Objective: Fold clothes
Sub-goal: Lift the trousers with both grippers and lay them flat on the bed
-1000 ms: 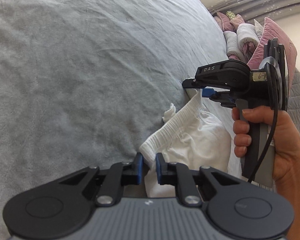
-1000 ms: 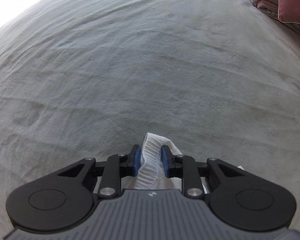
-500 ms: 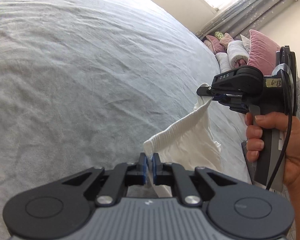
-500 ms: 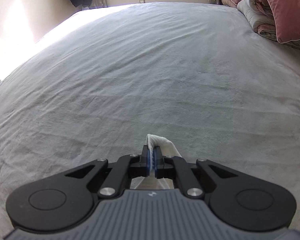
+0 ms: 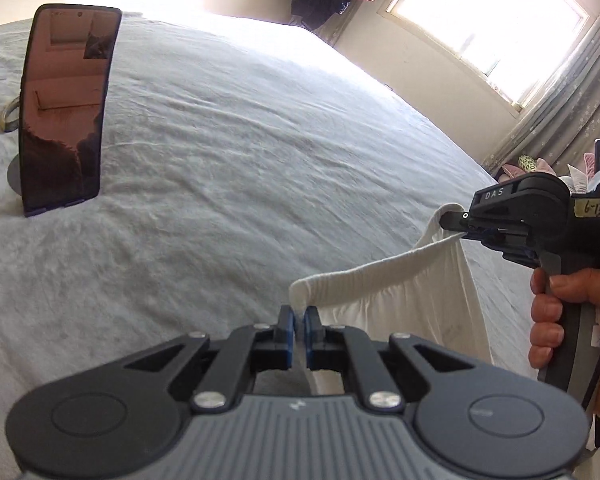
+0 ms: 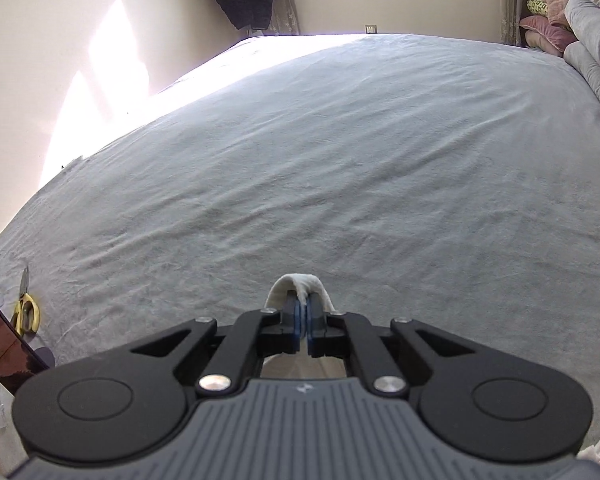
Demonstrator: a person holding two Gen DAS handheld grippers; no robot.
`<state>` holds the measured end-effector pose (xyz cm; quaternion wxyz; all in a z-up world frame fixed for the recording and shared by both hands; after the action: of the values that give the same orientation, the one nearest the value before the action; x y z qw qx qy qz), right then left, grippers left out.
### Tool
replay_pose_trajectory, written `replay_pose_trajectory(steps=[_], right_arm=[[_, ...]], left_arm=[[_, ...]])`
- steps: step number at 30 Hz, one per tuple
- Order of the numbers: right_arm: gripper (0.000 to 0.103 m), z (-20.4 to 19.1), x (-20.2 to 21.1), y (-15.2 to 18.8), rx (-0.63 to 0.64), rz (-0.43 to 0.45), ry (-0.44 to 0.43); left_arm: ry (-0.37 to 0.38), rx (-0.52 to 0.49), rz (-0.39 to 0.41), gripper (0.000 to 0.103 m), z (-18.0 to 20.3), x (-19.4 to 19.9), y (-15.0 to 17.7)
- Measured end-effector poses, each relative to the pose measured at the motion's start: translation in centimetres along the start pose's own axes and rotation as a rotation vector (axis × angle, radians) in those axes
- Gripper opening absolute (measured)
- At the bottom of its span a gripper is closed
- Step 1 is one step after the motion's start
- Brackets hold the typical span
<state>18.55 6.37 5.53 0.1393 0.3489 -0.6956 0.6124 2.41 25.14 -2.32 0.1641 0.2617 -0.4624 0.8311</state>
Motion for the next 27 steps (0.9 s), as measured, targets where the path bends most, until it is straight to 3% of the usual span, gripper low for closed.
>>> replay_pose_trajectory(steps=[10, 15, 20, 21, 23, 25, 26, 27], right_arm=[[0.004, -9.6, -4.2, -0.3, 0.059, -0.001, -0.135], [0.004, -12.7, -6.5, 0.8, 0.099, -0.034, -0.154], [0.005, -12.4, -7.8, 2.1, 0.103, -0.098, -0.143], [0.013, -12.2, -7.9, 2.4, 0.102, -0.116, -0.143], [0.017, -11.7, -7.6, 2.6, 0.107, -0.137, -0.133], [0.033, -10.0, -6.2, 2.5, 0.12, -0.129, -0.119], [0.049, -9.2, -5.5, 2.4, 0.127, -0.125, -0.112], [0.052, -8.4, -4.9, 2.4, 0.133, -0.12, -0.106]], left_arm=[[-0.14, 0.023, 0.106, 0.005, -6.5, 1.1, -2.8], [-0.187, 0.055, 0.065, 0.005, -8.8, 0.4, -3.0], [-0.214, 0.067, 0.004, 0.009, -9.9, -0.6, -2.6], [-0.218, 0.065, -0.006, 0.011, -10.0, -0.8, -2.5], [-0.219, 0.075, -0.013, 0.013, -10.1, -0.8, -2.4], [-0.229, 0.074, -0.003, 0.02, -10.0, -0.6, -2.5], [-0.24, 0.068, 0.007, 0.029, -9.8, -0.3, -2.5], [-0.255, 0.058, 0.022, 0.037, -9.6, -0.1, -2.6]])
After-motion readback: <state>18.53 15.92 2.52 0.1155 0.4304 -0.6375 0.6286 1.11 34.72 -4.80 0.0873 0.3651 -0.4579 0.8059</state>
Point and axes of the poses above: each gripper's, at about its wrist camera, not at the fingertips, and x roughly against the way its jaws point, z to its right, y to its underside, the point moved 4 cm from there along -x, roughly the way its jaws point, and after that the axes turned 5 degrees about z, right-handed, at the moved point
